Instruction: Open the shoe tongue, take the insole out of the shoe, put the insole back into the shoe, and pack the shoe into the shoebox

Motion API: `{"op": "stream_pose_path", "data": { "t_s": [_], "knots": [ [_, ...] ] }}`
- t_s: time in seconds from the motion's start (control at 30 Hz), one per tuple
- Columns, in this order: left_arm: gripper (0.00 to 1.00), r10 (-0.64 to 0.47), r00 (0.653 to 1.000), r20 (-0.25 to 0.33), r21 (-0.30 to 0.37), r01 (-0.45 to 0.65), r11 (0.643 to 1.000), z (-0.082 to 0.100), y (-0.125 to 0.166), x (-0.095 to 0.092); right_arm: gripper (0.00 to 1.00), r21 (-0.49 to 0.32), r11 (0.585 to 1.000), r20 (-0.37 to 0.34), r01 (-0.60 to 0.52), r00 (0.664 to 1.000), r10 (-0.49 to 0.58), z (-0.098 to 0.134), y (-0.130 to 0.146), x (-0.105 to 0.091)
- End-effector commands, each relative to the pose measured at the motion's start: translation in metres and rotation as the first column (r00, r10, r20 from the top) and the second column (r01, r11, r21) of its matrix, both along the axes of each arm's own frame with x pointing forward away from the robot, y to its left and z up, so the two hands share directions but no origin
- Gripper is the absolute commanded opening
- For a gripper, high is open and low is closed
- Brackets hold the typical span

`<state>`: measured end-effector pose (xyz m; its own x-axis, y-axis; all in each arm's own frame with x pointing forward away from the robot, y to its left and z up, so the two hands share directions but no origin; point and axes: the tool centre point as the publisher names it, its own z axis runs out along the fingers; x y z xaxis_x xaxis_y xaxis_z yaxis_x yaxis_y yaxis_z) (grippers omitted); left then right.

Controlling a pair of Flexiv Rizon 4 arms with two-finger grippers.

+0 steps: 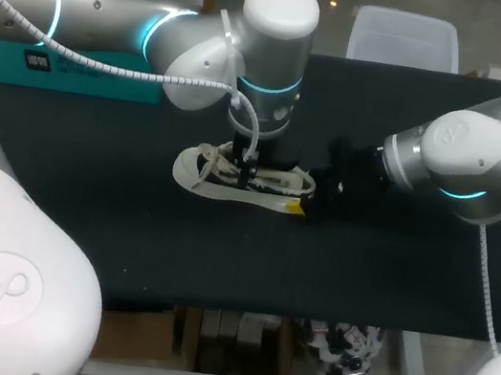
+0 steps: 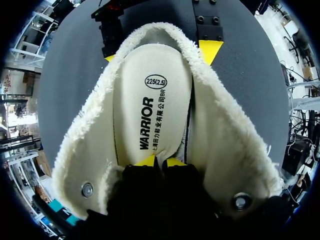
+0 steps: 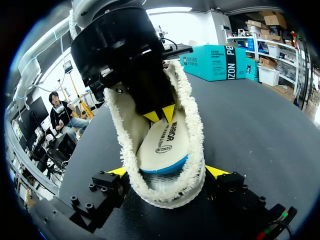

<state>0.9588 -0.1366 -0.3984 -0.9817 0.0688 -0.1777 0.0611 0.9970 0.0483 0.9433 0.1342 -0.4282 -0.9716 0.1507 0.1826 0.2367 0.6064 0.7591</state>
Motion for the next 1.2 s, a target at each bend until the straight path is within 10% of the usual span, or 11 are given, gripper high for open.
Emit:
{"op": "stream_pose_path", "data": {
  "t_s": [0.03,0.77,1.2],
  "knots": [
    [0.0,-0.008,1.0,0.004,-0.032,0.008,0.999,-0.03,0.003,0.018,0.0,0.003,1.0,-0.003,-0.009,1.0,0.009,-0.006,-0.001,-0.005],
    [0.0,-0.073,0.997,-0.004,-0.216,0.07,0.974,0.037,-0.025,0.017,0.0,0.003,1.0,-0.003,-0.009,1.0,0.009,-0.006,-0.001,-0.005],
    [0.0,-0.165,0.98,-0.109,-0.395,0.11,0.912,0.058,-0.034,0.018,0.0,0.003,1.0,-0.003,-0.009,1.0,0.009,-0.006,-0.001,-0.005]
  ]
}}
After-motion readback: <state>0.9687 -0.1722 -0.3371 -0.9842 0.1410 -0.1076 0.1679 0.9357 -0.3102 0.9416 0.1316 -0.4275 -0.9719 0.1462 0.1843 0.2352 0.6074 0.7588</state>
